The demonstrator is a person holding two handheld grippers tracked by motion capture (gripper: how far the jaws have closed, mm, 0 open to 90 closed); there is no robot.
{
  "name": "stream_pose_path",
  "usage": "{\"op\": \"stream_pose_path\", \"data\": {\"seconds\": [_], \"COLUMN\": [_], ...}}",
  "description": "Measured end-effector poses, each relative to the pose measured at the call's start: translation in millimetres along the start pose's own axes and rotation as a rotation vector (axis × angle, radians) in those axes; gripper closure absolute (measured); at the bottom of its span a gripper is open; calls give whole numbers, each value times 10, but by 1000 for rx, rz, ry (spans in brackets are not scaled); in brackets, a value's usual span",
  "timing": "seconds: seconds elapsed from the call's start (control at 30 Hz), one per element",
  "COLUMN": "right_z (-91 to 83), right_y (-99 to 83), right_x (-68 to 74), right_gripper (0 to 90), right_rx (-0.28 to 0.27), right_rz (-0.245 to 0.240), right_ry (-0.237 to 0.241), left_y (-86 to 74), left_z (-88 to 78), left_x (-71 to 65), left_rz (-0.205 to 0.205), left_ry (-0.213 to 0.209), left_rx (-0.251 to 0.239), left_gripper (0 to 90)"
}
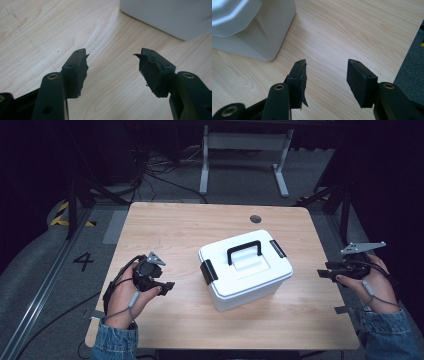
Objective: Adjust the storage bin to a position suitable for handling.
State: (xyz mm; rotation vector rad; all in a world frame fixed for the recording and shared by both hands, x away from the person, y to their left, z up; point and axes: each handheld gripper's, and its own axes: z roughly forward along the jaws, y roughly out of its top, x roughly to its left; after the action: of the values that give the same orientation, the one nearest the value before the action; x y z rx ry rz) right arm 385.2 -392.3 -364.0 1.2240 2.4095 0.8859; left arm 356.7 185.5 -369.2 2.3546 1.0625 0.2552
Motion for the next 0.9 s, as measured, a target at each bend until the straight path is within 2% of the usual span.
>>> {"op": "stream_pose_path", "data": {"seconds": [0.03, 0.07, 0.1, 0.13, 0.17, 0.3, 0.43, 0.5, 0.67, 0.9], "right_z": [-10, -10, -16, -35, -35, -85, -109, -126, -148, -142], "right_y": [-9, -9, -13, -25, -25, -62, -94, -107, -145, -168], "right_x": [-1, -1, 0, -4, -4, -6, -9, -12, -21, -24], "right_gripper": [511, 511, 510, 510, 510, 509, 509, 509, 507, 496], "right_rx": [-3, -3, -2, -6, -6, -15, -17, -19, -21, -22], "right_rz": [-1, -1, 7, 12, 12, 15, 23, 23, 35, 39], "right_ry": [6, 6, 7, 5, 5, 2, 2, 4, 4, 5], "left_y": [40, 40, 74, 135, 135, 254, 341, 389, 511, 655], "left_z": [-7, -7, -16, -35, -35, -91, -116, -130, -164, -260], "left_x": [1, 1, -4, -15, -15, -22, -52, -61, -106, -157], "left_rz": [-32, -32, -36, -60, -60, -13, 0, 9, 29, 45], "left_ry": [-27, -27, -35, -58, -58, -49, -44, -59, -63, -67], "left_rx": [-32, -32, -59, -82, -82, -110, -136, -128, -103, -138], "left_gripper": [431, 429, 429, 422, 419, 392, 371, 371, 358, 352]}}
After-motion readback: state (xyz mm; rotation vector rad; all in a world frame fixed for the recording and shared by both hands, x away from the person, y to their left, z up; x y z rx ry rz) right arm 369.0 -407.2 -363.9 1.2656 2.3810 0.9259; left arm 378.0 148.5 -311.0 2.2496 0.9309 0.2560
